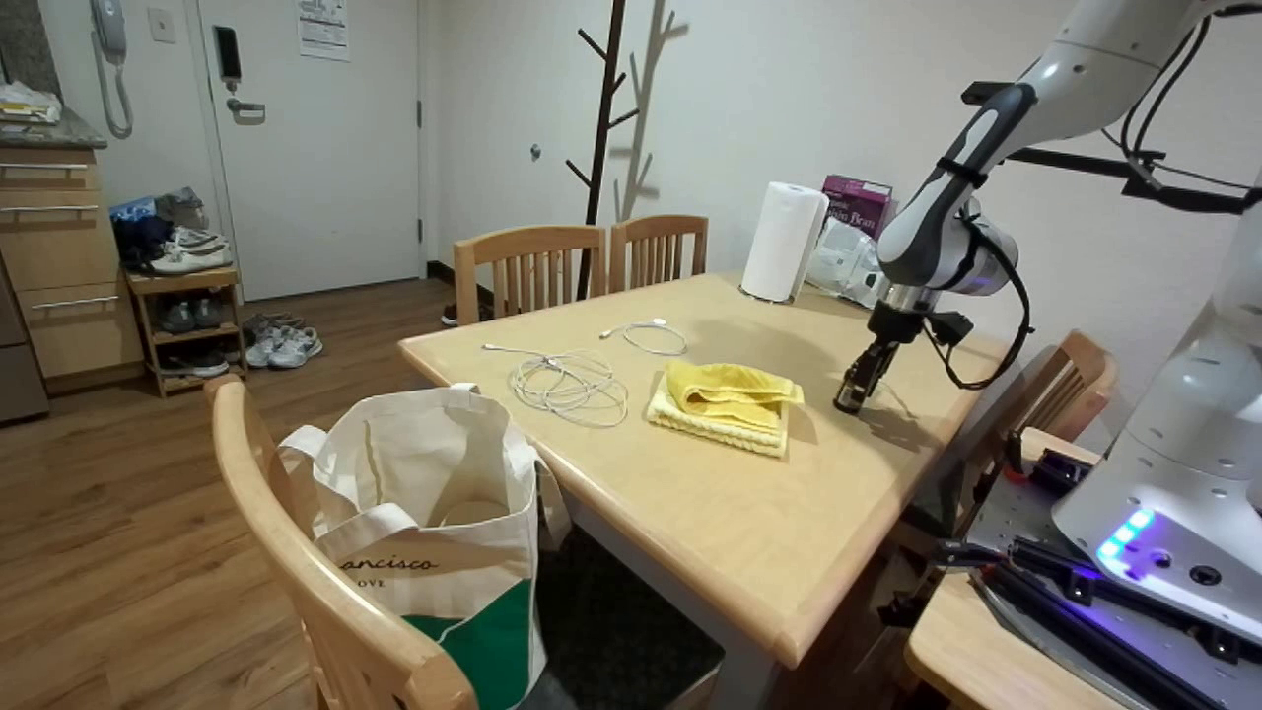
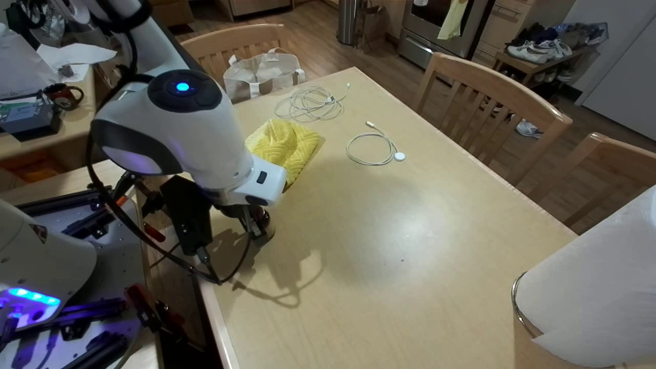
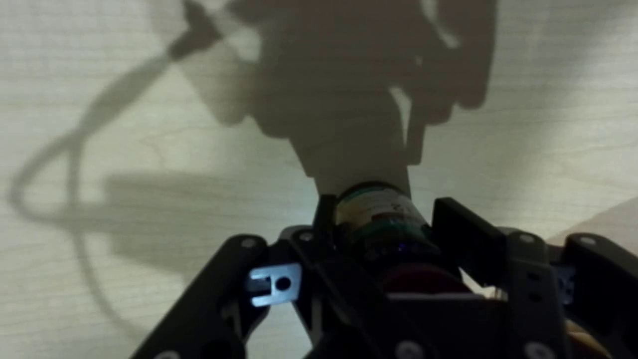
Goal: Move the bottle closer to the right white cable
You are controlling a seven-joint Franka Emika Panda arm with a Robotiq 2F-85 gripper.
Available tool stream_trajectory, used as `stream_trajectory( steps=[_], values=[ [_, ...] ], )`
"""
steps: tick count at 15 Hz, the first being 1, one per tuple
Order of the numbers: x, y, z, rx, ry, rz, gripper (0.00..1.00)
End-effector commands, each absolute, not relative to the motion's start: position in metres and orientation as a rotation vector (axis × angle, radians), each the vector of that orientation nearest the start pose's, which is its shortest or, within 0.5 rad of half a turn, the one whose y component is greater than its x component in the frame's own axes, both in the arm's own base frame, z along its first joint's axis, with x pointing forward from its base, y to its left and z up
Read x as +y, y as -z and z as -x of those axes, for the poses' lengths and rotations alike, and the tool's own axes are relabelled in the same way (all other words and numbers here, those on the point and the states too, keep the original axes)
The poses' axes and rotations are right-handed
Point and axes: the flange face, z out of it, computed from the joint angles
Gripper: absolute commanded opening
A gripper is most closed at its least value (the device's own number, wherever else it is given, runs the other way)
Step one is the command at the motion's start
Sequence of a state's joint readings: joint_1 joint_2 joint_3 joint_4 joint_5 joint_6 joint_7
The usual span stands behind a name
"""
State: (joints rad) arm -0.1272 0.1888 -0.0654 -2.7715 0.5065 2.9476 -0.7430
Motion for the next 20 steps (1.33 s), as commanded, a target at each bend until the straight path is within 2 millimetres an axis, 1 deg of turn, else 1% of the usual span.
stream_trajectory(
  steps=[1, 3, 5, 7, 9, 12, 14, 16, 18, 19, 20],
  values=[
    [-0.113, -0.154, -0.354, -0.061, 0.044, 3.108, 0.28],
    [-0.114, -0.163, -0.357, -0.065, 0.051, 3.119, 0.28],
    [-0.109, -0.169, -0.359, -0.088, 0.065, 3.136, 0.28],
    [-0.1, -0.173, -0.367, -0.126, 0.073, 3.156, 0.28],
    [-0.088, -0.179, -0.38, -0.177, 0.088, 3.175, 0.28],
    [-0.072, -0.192, -0.404, -0.204, 0.107, 3.187, 0.28],
    [-0.06, -0.206, -0.421, -0.176, 0.068, 3.18, 0.28],
    [-0.046, -0.227, -0.441, -0.162, 0.043, 3.172, 0.28],
    [-0.034, -0.248, -0.466, -0.152, 0.011, 3.168, 0.28],
    [-0.028, -0.236, -0.476, -0.148, -0.007, 3.165, 0.28],
    [-0.024, -0.238, -0.487, -0.146, -0.012, 3.168, 0.28]
  ],
)
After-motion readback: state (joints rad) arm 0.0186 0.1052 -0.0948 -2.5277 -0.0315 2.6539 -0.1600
